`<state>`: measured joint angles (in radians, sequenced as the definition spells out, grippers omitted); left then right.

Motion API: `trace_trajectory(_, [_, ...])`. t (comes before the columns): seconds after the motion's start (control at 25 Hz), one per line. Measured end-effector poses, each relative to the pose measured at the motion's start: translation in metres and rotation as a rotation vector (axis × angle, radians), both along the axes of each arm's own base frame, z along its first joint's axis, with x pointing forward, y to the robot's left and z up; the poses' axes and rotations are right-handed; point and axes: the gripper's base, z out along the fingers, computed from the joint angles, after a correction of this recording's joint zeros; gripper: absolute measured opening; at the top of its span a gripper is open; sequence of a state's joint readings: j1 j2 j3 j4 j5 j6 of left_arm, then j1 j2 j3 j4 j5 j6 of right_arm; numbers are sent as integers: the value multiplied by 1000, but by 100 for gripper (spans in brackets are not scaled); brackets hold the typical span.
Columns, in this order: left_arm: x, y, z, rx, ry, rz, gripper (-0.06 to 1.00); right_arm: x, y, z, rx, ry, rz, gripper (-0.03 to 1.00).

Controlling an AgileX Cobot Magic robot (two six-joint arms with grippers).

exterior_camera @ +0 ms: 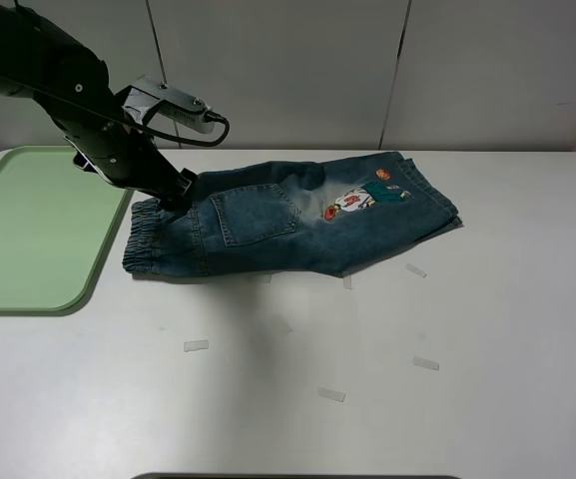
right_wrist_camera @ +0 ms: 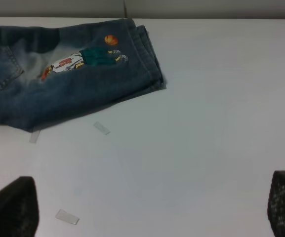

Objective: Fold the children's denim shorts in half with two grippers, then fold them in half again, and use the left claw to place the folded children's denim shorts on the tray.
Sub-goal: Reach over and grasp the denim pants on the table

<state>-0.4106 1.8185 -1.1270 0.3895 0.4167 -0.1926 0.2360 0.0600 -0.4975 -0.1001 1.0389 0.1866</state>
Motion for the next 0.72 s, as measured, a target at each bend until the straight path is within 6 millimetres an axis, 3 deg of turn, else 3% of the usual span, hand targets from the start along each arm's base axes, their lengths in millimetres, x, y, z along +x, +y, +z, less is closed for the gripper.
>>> trace_trajectory(0.72, [-2, -2, -1, -39, 26, 35, 97, -11, -1, 0, 24, -71, -142, 70])
